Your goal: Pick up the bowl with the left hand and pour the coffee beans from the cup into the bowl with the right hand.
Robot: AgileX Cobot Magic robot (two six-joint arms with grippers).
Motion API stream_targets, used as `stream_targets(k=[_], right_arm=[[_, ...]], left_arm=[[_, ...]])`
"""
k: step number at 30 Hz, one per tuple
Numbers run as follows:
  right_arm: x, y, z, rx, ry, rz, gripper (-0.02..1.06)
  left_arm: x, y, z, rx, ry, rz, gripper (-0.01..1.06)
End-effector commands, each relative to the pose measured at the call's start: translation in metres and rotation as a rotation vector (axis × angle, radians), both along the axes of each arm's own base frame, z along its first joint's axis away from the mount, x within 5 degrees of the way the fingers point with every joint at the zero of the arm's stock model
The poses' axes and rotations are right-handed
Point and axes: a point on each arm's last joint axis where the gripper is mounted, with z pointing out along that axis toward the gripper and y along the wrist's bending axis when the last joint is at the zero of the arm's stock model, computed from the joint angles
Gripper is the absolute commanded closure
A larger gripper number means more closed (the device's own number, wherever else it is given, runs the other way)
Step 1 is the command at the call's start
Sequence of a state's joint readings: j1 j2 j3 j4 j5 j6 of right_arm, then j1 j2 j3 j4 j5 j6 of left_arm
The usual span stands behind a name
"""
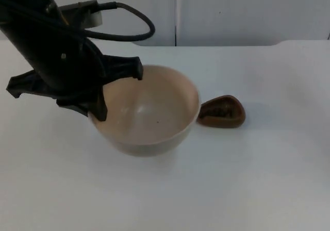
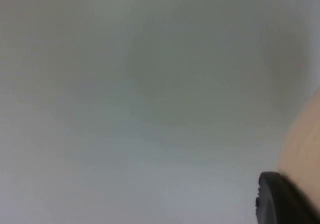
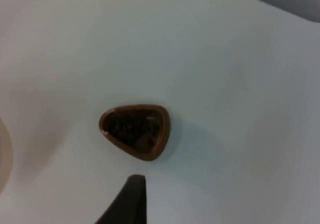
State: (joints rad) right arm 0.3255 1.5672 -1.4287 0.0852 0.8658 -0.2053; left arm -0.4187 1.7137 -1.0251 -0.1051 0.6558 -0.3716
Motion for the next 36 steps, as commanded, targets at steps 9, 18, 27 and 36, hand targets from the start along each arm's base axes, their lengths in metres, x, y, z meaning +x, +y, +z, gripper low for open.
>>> stream_targets(k=[9, 18, 27, 36], right_arm=[[0.032, 0.034, -0.031, 0.009, 0.076, -0.088, -0.01], [0.055, 0.042, -0.066, -0.003, 0.188, -0.171, 0.00], [0.064, 0.058, -0.108, -0.023, 0.275, -0.206, 0.00], [0.077, 0.069, -0.128, -0.064, 0.317, -0.258, 0.02]], left_arm=[[0.004, 0.007, 0.004, 0.045, -0.041, 0.098, 1.05], [0.004, 0.006, 0.004, 0.028, -0.034, 0.111, 1.05], [0.002, -0.001, 0.002, 0.013, -0.021, 0.107, 1.05], [-0.005, -0.021, -0.017, 0.041, 0.029, 0.043, 1.05]])
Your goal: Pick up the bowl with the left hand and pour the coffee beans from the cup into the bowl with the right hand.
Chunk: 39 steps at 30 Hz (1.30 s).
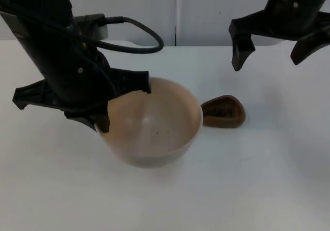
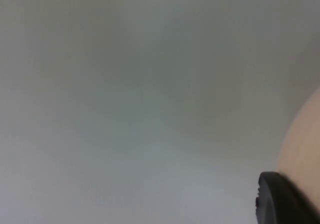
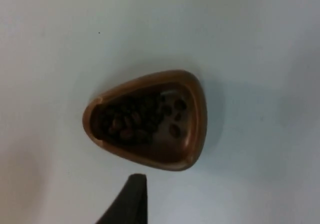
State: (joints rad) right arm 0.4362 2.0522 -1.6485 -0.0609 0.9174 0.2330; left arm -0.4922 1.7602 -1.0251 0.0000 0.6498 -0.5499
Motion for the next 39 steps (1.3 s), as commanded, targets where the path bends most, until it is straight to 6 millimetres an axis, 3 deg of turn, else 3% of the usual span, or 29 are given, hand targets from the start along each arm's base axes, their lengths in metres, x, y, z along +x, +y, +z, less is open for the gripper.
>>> stream_targets(k=[1, 7, 15, 29, 39], right_arm=[[0.003, 0.003, -0.002, -0.013, 0.009, -0.010, 0.02], [0.005, 0.009, -0.022, -0.028, 0.055, -0.024, 0.02], [0.009, 0.018, -0.031, -0.033, 0.023, -0.033, 0.02], [0.021, 0.022, -0.074, -0.073, 0.086, -0.064, 0.17], [0.026, 0.024, -0.090, -0.060, 0.067, -0.090, 0.21]], left_arm=[[0.001, -0.004, -0.004, -0.006, 0.009, 0.007, 1.05], [0.001, -0.004, -0.006, -0.004, 0.013, 0.009, 1.05], [0.001, -0.004, -0.006, -0.006, 0.021, 0.024, 1.05], [-0.010, -0.022, -0.006, 0.070, -0.020, -0.042, 1.05], [-0.010, -0.022, -0.005, 0.075, -0.019, -0.039, 1.05]])
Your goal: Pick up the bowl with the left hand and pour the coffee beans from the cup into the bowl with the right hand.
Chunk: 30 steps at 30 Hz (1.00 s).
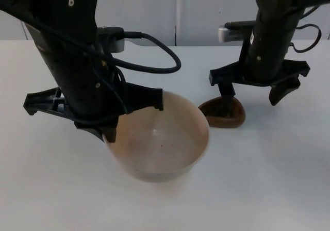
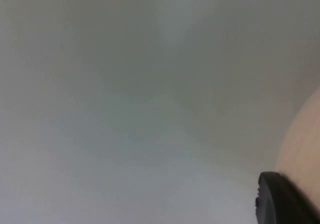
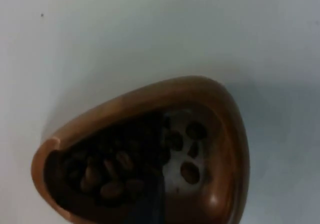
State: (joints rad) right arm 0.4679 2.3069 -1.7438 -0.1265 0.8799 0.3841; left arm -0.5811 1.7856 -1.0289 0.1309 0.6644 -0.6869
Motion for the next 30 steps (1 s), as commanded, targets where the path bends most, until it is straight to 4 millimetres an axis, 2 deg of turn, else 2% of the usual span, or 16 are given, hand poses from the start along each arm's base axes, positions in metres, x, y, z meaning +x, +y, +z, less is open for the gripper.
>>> stream_targets(k=[1, 7, 11, 16, 25, 27, 28, 30], right_arm=[[0.003, 0.001, -0.002, -0.006, -0.028, -0.007, 0.21], [0.005, 0.002, -0.012, -0.011, -0.028, 0.000, 0.21], [0.007, 0.002, -0.022, -0.018, -0.043, 0.015, 0.30], [0.008, 0.001, -0.023, -0.033, -0.049, 0.024, 0.41], [0.008, 0.001, -0.023, -0.039, -0.052, 0.029, 0.46], [0.008, 0.001, -0.023, -0.039, -0.052, 0.029, 0.53], [0.008, 0.001, -0.023, -0.039, -0.052, 0.029, 0.53], [0.008, 0.001, -0.023, -0.039, -0.052, 0.029, 0.64]], left_arm=[[0.000, -0.002, 0.002, -0.001, -0.009, -0.003, 1.05], [0.000, -0.002, 0.002, -0.001, -0.009, -0.003, 1.05], [0.000, -0.002, 0.002, -0.003, -0.007, 0.000, 1.05], [0.000, -0.002, 0.002, -0.003, -0.007, 0.000, 1.05], [0.000, -0.002, 0.002, -0.002, -0.006, 0.000, 1.05], [0.000, -0.002, 0.002, -0.002, -0.006, 0.000, 1.05], [0.000, -0.002, 0.002, -0.002, -0.006, 0.000, 1.05], [0.000, -0.002, 0.002, -0.002, -0.006, 0.000, 1.05]])
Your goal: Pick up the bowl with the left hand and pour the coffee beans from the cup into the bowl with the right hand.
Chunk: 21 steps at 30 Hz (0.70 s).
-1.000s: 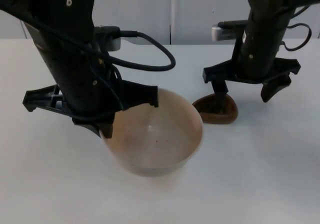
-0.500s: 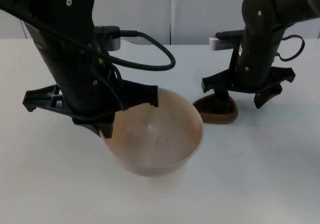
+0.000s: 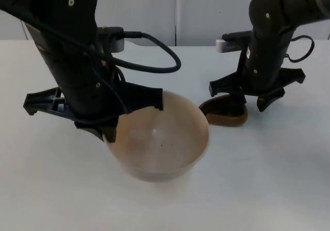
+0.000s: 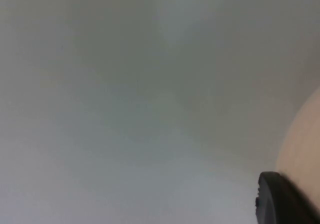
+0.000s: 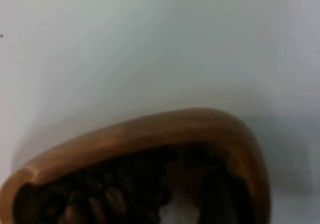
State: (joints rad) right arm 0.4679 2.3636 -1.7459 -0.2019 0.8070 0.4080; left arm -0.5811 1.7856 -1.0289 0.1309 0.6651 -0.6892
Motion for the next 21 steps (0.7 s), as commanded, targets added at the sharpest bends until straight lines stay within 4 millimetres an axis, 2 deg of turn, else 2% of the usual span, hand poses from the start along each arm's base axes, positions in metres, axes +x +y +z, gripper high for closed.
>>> stream_targets(k=[1, 2, 8, 9, 11, 21], right_arm=[[0.000, 0.002, 0.002, 0.001, -0.010, 0.005, 0.69], [0.000, 0.002, 0.002, 0.001, -0.010, 0.005, 0.69], [0.001, 0.002, 0.008, 0.008, -0.023, 0.005, 0.95], [0.001, 0.002, 0.008, 0.008, -0.023, 0.005, 0.95], [0.002, 0.002, 0.014, 0.017, -0.040, 0.007, 1.05], [-0.001, 0.000, 0.037, 0.014, -0.052, 0.013, 1.05]], left_arm=[[0.000, -0.002, 0.002, -0.002, -0.006, -0.003, 1.05], [0.000, -0.002, 0.002, -0.002, -0.006, -0.003, 1.05], [0.000, -0.002, 0.002, -0.002, -0.006, -0.003, 1.05], [0.000, -0.002, 0.002, -0.002, -0.006, -0.003, 1.05], [0.000, -0.002, 0.002, -0.002, -0.006, -0.003, 1.05], [0.000, -0.002, 0.002, -0.003, -0.008, -0.003, 1.05]])
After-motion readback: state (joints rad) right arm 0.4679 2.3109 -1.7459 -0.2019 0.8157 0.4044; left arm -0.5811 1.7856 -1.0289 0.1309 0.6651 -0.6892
